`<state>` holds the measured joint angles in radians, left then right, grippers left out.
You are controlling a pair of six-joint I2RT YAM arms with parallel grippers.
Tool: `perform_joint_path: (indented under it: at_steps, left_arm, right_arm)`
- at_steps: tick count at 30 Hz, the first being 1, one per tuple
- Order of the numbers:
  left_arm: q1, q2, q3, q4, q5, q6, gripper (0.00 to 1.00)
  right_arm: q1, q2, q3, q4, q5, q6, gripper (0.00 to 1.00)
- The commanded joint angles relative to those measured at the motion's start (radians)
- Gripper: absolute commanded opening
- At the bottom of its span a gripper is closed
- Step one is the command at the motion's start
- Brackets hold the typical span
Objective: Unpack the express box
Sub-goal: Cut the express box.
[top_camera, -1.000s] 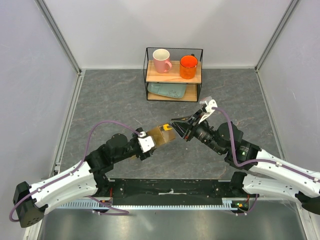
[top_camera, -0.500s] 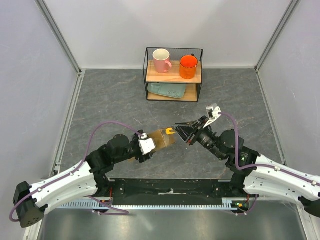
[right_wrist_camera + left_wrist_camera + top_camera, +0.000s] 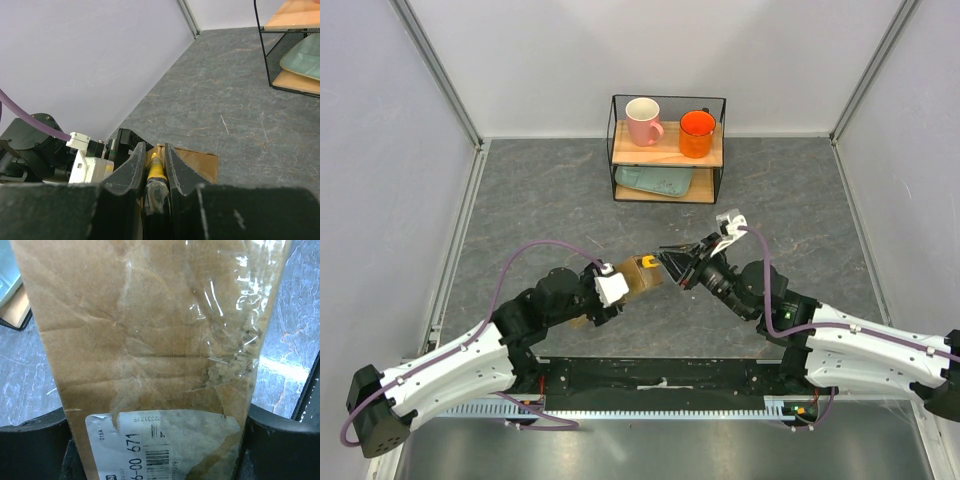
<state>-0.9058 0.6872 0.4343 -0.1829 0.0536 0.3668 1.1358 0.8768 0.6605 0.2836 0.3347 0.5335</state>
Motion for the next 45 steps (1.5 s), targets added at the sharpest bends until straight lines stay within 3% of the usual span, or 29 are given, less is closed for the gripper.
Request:
perform_joint_path:
  at_steps: [1, 13, 45]
  left_arm:
    - [-0.008, -0.028, 0.038, 0.246, 0.049, -0.026, 0.02]
    - [0.002, -0.037, 0.026, 0.252, -0.004, -0.051, 0.02]
    - [0.025, -0.055, -0.006, 0.318, -0.118, -0.057, 0.02]
  right_arm:
    - [0.059, 0.060, 0.013, -0.136, -0.068, -0.004, 0.00]
    - [0.192, 0.010, 0.033, -0.353, 0.081, -0.018, 0.00]
    - [0.380, -0.157, -0.044, -0.466, 0.268, 0.226, 0.00]
